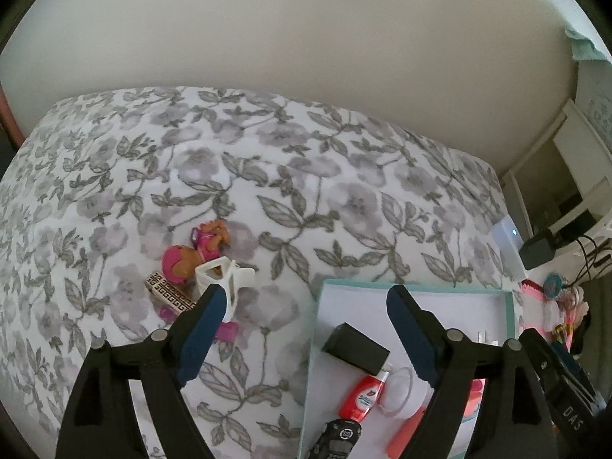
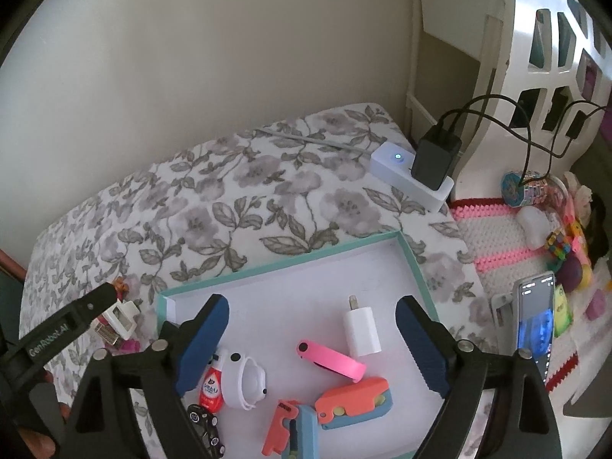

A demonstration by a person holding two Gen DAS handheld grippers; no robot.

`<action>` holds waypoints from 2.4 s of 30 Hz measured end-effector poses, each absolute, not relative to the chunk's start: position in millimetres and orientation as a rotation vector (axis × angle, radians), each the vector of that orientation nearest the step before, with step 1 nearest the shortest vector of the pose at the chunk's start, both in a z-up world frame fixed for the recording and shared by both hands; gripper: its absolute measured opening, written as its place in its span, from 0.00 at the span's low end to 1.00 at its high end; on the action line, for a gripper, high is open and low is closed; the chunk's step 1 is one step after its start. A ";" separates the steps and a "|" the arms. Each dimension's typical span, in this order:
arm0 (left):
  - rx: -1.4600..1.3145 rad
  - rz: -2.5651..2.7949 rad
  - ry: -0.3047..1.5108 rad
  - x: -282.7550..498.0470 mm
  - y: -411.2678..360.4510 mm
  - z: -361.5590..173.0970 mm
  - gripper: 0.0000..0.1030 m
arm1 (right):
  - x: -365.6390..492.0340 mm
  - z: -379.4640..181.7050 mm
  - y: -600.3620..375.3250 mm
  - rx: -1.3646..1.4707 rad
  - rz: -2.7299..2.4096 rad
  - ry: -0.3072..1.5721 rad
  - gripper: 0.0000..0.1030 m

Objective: Organize rigid objects
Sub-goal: 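Lower the pink band and black item into the tray and open both grippers, then move both grippers back toward the white clip and pink doll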

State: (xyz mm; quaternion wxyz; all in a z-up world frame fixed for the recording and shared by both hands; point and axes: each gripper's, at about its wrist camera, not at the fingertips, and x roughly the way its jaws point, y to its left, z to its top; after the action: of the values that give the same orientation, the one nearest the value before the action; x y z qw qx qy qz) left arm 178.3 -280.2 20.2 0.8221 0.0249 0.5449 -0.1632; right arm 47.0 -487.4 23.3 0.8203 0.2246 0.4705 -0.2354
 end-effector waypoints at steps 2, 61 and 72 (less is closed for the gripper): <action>0.051 -0.338 1.157 179.6 -277.6 19.7 0.84 | 47.6 22.2 -487.1 0.475 -0.502 1.002 0.90; -0.160 -0.004 1.245 239.8 -93.7 -24.8 0.97 | 152.6 -20.2 -323.8 0.401 -0.093 1.049 1.00; -0.161 0.004 1.319 247.4 -96.2 -56.4 0.97 | 173.1 -38.6 -296.4 0.343 -0.015 1.071 1.00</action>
State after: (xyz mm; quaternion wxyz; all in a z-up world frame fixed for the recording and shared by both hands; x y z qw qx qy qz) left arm 247.4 -96.2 -56.4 0.7873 -0.0748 0.6120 0.0020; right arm 173.1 -296.4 -38.6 0.8462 0.1624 0.5075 -0.0072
